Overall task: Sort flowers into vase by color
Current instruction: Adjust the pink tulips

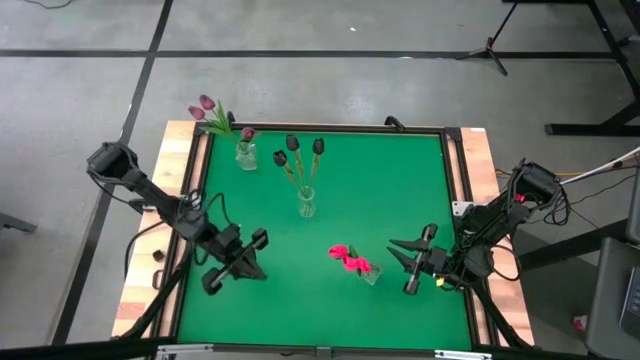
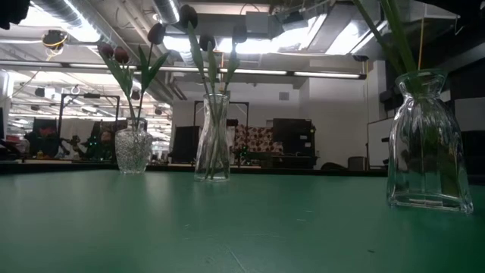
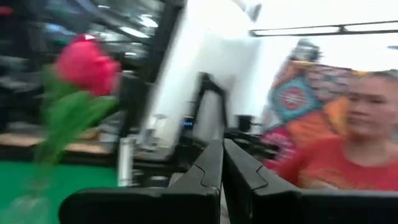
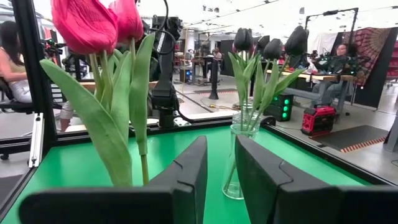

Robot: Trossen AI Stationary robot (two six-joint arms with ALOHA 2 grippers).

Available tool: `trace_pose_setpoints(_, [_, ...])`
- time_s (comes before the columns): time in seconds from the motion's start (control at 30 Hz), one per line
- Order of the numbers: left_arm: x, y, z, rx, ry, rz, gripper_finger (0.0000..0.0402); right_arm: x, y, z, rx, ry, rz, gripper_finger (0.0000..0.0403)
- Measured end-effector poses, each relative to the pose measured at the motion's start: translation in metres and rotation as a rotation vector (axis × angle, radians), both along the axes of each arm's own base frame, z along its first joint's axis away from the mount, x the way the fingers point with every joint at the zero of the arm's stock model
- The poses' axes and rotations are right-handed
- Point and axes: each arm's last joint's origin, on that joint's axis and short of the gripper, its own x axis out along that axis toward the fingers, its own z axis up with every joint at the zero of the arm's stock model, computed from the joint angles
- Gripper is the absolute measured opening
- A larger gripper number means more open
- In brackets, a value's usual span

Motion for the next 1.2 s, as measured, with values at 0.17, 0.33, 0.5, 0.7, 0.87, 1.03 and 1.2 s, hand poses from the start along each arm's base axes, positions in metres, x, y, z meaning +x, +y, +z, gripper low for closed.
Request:
trace_pose_setpoints(0.17, [0.009,0.006,-0.011,-0.098,0.105,0.305,0.0000,0.000,0.000,0.000,0.000,0.000,0.000,0.0083])
trace_pose_setpoints(0.33, [0.017,0.006,-0.026,-0.135,0.171,0.444,0.0000,0.000,0.000,0.000,0.000,0.000,0.000,0.0083])
trace_pose_setpoints(0.5, [0.032,-0.002,-0.031,-0.099,0.201,0.458,0.0000,0.000,0.000,0.000,0.000,0.000,0.000,0.0083])
trace_pose_setpoints(0.7, [0.061,-0.006,-0.021,0.012,0.145,0.557,0.0000,0.000,0.000,0.000,0.005,-0.002,0.001,0.0083])
trace_pose_setpoints(0.87, [0.089,-0.002,-0.013,0.037,0.165,0.683,0.0000,0.000,0.000,0.000,0.008,-0.003,0.001,0.0083])
trace_pose_setpoints(1.03, [0.116,0.000,-0.004,0.036,0.203,0.721,0.0000,0.000,0.000,0.000,0.022,-0.010,0.009,0.0083])
trace_pose_setpoints(1.2, [0.128,-0.002,0.011,0.074,0.183,0.736,0.0000,0.001,0.001,-0.002,0.030,-0.006,0.014,0.0083])
